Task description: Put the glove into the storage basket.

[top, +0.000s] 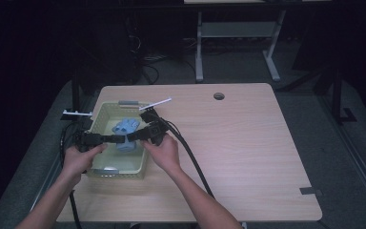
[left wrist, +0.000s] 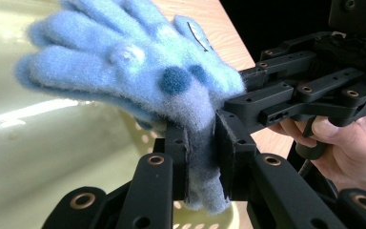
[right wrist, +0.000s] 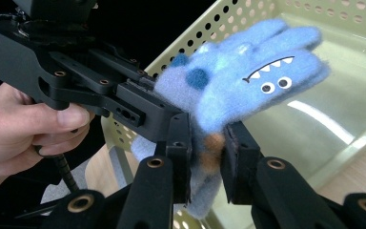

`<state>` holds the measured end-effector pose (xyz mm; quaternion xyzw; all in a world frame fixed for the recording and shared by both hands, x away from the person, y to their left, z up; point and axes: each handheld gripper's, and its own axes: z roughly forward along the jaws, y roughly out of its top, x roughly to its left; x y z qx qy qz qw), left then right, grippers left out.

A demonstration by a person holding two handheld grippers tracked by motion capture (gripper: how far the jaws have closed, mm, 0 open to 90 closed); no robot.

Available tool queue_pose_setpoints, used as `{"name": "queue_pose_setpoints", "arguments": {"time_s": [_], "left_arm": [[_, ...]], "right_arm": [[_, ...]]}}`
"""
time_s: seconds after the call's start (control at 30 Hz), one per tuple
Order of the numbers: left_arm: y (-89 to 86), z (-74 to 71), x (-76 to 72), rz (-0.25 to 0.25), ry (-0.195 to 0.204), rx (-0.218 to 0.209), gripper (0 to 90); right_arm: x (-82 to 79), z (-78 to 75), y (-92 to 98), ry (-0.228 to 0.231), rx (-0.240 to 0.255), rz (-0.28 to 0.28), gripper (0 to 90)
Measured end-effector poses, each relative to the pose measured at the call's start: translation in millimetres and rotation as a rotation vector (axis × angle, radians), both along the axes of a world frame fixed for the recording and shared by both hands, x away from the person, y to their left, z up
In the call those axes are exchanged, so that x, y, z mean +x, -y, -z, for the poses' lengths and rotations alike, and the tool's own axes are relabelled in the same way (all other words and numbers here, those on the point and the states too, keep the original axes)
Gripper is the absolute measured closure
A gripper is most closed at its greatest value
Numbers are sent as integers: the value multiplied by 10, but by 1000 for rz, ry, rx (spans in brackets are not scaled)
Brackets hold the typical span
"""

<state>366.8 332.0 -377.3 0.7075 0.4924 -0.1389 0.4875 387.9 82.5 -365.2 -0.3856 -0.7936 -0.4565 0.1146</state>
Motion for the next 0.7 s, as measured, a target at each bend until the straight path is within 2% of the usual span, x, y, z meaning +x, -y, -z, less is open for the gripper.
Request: {"name": "queue_pose_setpoints", "arguments": {"time_s": [0.4, 0.7], "left_arm": [[-111, 64, 50, -20, -26, 48, 764], [-155, 156, 73, -31, -51, 85, 766]], "right_arm": [[81, 131, -140, -32, 8, 2, 749], [119, 255, -217, -54, -12, -3, 727]]}}
